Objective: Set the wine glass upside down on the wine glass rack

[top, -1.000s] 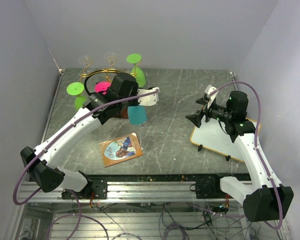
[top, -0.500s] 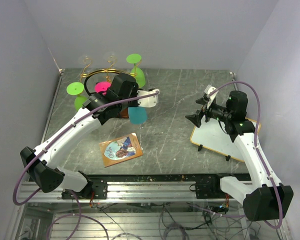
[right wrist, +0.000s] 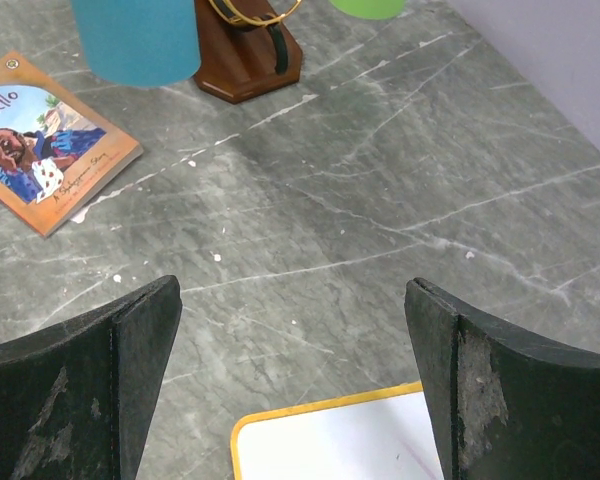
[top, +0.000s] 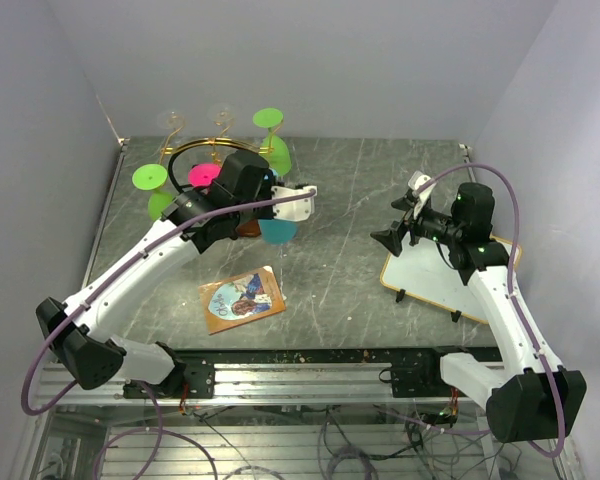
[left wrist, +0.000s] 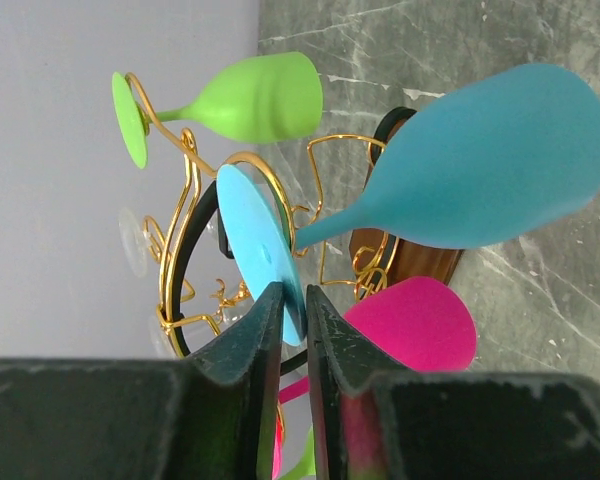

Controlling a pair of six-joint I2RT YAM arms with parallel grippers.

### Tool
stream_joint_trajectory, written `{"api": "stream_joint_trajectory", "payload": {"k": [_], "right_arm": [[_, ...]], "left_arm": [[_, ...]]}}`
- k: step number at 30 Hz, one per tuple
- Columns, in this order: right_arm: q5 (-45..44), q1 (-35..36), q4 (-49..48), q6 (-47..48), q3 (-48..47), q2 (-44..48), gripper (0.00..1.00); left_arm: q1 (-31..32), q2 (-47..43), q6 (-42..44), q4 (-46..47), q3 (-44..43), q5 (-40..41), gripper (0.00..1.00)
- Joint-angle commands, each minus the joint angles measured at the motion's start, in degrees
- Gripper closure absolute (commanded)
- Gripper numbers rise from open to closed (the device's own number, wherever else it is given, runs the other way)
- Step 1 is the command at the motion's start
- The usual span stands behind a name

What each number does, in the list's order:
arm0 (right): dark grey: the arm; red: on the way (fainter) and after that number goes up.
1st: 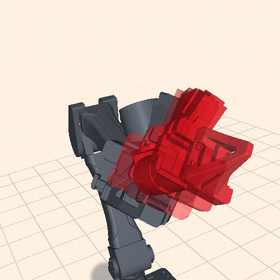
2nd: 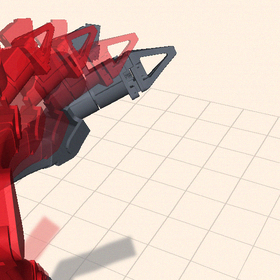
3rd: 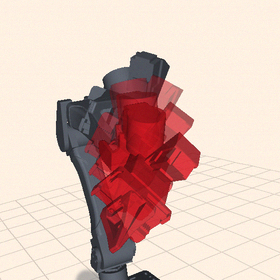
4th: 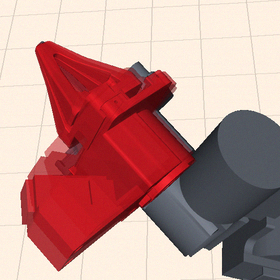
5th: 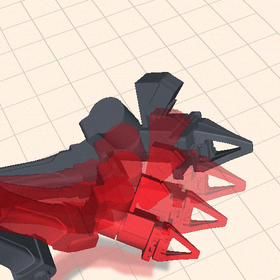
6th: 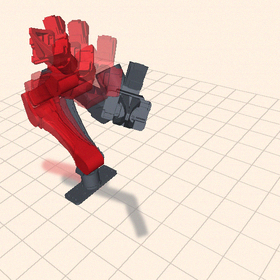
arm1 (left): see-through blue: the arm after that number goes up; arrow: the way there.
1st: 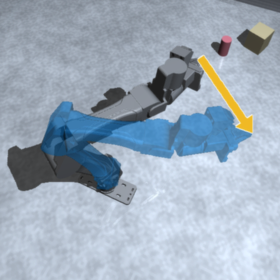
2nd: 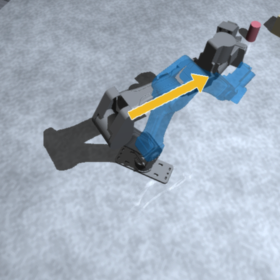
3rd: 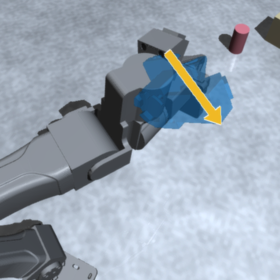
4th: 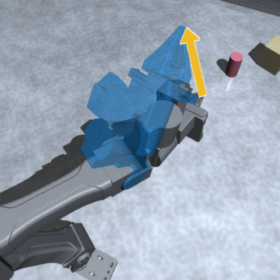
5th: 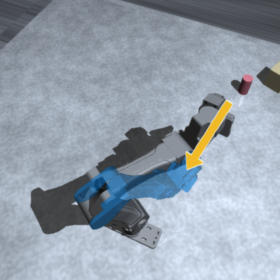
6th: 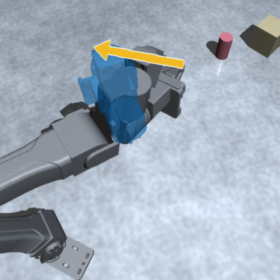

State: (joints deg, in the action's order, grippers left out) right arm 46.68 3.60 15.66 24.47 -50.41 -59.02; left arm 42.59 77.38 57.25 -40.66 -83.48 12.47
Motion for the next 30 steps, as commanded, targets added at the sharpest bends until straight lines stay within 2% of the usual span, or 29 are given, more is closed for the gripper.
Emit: {"api": "stream_joint_trajectory", "payload": {"k": [1,30], "right_arm": [[-0.40,-0.33,-1.29,0.60,0.75,0.08,0.06],[-0.80,-0.81,-1.25,1.25,1.02,0.14,0.06]], "left_arm": [[0.36,-2.11,0.71,-2.93,0.73,-1.48,0.75],[0.22,-4.34,0.68,-3.52,2.01,-0.10,0.58]]}}
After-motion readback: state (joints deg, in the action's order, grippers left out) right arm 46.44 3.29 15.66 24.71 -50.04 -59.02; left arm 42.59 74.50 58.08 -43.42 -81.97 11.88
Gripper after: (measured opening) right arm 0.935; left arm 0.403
